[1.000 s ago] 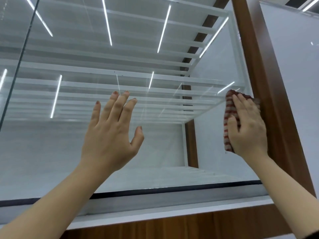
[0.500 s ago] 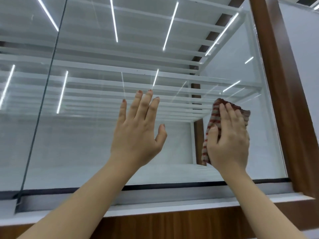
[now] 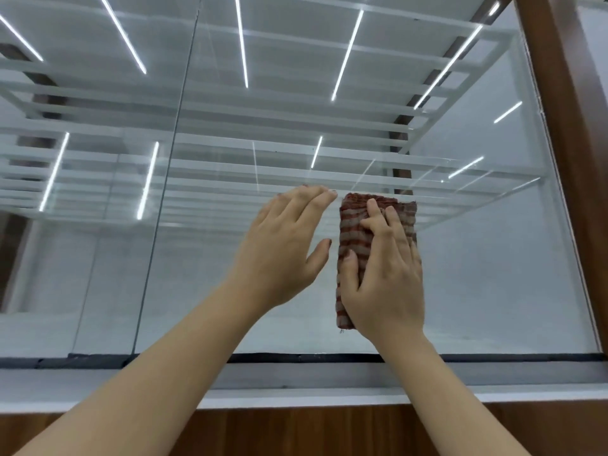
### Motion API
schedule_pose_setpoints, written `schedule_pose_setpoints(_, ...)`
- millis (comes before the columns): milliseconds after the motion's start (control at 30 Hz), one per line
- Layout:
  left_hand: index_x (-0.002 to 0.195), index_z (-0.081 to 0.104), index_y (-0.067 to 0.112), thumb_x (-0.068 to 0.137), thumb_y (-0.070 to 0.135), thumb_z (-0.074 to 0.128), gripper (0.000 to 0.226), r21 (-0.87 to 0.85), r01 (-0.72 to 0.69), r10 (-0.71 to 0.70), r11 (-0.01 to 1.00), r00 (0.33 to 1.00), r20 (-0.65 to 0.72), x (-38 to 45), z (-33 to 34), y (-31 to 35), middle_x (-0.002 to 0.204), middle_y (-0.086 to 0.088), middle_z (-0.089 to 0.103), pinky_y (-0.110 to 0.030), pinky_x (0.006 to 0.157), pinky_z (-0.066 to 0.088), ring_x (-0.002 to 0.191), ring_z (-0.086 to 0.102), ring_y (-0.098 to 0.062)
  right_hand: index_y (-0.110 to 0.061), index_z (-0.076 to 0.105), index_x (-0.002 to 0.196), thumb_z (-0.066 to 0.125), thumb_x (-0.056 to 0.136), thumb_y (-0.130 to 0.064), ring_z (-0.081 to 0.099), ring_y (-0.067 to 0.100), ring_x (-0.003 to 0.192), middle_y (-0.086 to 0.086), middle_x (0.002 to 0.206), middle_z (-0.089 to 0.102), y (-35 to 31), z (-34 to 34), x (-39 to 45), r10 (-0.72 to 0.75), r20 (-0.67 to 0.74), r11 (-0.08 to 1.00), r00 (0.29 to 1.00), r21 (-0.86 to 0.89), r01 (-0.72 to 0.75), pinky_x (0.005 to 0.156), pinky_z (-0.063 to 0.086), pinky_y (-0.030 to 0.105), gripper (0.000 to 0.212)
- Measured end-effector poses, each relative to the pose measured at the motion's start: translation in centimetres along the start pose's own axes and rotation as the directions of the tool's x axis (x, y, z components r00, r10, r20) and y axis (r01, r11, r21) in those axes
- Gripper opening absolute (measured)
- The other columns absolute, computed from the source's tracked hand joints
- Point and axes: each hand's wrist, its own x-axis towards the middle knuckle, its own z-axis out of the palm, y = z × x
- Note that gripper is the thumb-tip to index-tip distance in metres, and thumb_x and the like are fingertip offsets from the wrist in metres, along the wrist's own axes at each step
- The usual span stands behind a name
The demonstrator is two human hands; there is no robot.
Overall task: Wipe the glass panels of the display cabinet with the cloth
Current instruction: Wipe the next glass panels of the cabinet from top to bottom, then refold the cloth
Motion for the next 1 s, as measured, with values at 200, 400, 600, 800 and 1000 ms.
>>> schedule_pose_setpoints(200,0.131,0.048,0.012,0.087,0.022,0.039,0.046,-0.056,-0.330,0.334,0.942,0.937,0.105,2.6,-0.6,0.4,0.132,-0.004,0.053,-0.037,0.104,0.035,0.123,0.047,-0.022,-0.017,0.049,0.119,0.042,0.087,-0.033,0.029,0.021,0.135,0.003,0.140,0.043,0.6,-0.4,-0.3,-0.069,-0.042,0.998,0.997,-0.017,0.068,0.111,0.020,0.049,0.037)
schedule_pose_setpoints(400,0.121,0.059,0.016,0.086,0.022,0.044,0.038,0.027,-0.471,0.453,0.881,0.860,0.234,3.3,-1.9,-0.9,0.120,-0.001,0.062,-0.040,0.094,0.045,0.111,0.056,-0.024,-0.018,0.064,0.112,0.048,0.082,-0.044,0.037,0.022,0.105,-0.003,0.116,0.042,2.7,-2.1,-1.5,-0.142,-0.070,0.971,0.987,-0.202,0.126,0.084,0.031,0.036,0.042)
schedule_pose_setpoints(600,0.095,0.066,0.014,0.095,0.031,0.028,0.042,0.155,-0.543,0.514,0.825,0.836,0.191,3.1,-2.0,-0.1,0.091,0.000,0.064,-0.038,0.073,0.048,0.081,0.058,-0.022,-0.022,0.056,0.127,0.045,0.081,-0.056,0.041,0.021,0.103,-0.004,0.121,0.048,3.1,-3.9,-3.2,-0.126,0.070,0.962,0.990,-0.234,0.139,0.079,0.032,0.034,0.058)
schedule_pose_setpoints(800,0.072,0.064,0.012,0.093,0.030,0.040,0.036,0.156,-0.556,0.550,0.816,0.831,0.085,2.2,-2.9,-1.2,0.076,0.000,0.061,-0.033,0.059,0.046,0.070,0.054,-0.021,-0.015,0.050,0.131,0.050,0.083,-0.046,0.037,0.016,0.122,-0.008,0.136,0.041,3.9,-4.7,-3.0,-0.140,0.167,0.988,0.976,0.088,0.127,0.099,0.036,0.037,0.057)
schedule_pose_setpoints(1000,0.080,0.068,0.013,0.087,0.024,0.048,0.024,0.168,-0.661,0.646,0.731,0.751,0.140,2.0,-3.6,-2.3,0.110,-0.002,0.063,-0.033,0.083,0.043,0.101,0.051,-0.020,-0.010,0.055,0.126,0.064,0.078,-0.034,0.042,0.015,0.121,0.000,0.132,0.047,4.2,-4.9,-1.7,-0.175,0.176,0.973,0.969,0.183,0.142,0.103,0.037,0.032,0.054)
